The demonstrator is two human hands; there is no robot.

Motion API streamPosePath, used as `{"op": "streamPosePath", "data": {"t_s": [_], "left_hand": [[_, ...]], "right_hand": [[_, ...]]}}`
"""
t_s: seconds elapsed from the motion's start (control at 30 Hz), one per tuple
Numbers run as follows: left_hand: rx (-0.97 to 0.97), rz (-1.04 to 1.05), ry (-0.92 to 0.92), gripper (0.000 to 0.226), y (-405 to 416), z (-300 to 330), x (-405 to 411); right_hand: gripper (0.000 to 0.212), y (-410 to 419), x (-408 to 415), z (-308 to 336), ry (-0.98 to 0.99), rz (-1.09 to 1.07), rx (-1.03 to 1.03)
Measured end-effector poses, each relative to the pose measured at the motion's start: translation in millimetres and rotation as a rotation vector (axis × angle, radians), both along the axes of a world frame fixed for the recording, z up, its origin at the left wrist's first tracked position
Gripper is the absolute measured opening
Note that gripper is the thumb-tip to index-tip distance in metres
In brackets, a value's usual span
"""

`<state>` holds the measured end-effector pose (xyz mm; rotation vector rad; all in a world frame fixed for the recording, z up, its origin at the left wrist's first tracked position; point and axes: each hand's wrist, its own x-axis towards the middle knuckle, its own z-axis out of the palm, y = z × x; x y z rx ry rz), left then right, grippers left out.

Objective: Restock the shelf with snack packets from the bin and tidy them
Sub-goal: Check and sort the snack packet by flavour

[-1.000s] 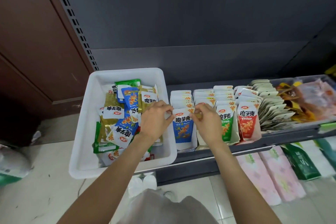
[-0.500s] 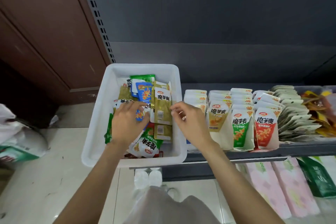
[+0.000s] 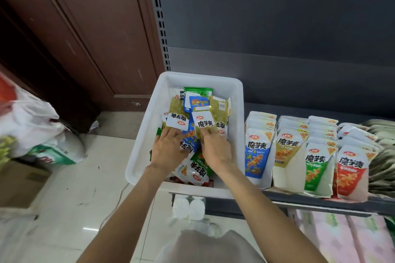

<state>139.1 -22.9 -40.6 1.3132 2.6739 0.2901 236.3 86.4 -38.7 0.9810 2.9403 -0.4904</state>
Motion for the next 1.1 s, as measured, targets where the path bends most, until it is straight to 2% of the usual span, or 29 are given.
{"op": "streamPosePath", "data": {"t_s": [0.07,0.13,0.17,0.23,0.3,0.33,0.43,0.53,0.63,0.7,0.77,0.93,1.1], "left_hand": [[0.256,0.128,-0.151,0.038,1,2,1],[0.563,0.381,-0.514,0.034,3,14,9],[0.671,0.495,-0.751,0.034,4,24,15],[0.783,0.581,-1.146,0.035,7,40,27],[0.864,0.517,-1.354,0.032,8,52,36],[0.905,0.478,-1.388,0.029,9,57,39],[0.942,0.378,-1.273,0.029,15,67,45],[0.888,0.193,-1.064,0.034,23,76,56],[0.777,-0.053,-0.883,0.042,38,87,79],[0.717,-0.2,-0.874,0.045,53,90,99],[0.688,-0.289,-0.885,0.042,70,91,117],[0.601,-0.404,-0.771,0.027,114,82,148],[0.528,-0.395,-0.574,0.023,140,60,149]], "right_hand": [[0.045,-6,10,12,0.1,-0.008,-0.028],[0.048,-5,20,27,0.249,-0.108,-0.087],[0.047,-3,27,36,0.36,-0.192,-0.21],[0.043,2,38,51,0.638,-0.358,-0.679],[0.044,5,49,61,0.816,-0.439,-1.118],[0.044,5,53,61,0.835,-0.456,-1.228],[0.044,4,67,62,0.809,-0.461,-1.272],[0.04,8,87,68,0.806,-0.465,-1.085],[0.03,21,114,84,0.946,-0.487,-0.934],[0.029,34,138,95,1.052,-0.489,-0.833],[0.033,47,163,102,1.067,-0.479,-0.688],[0.043,77,205,97,0.962,-0.493,-0.386],[0.031,99,212,79,0.831,-0.471,-0.34]]}}
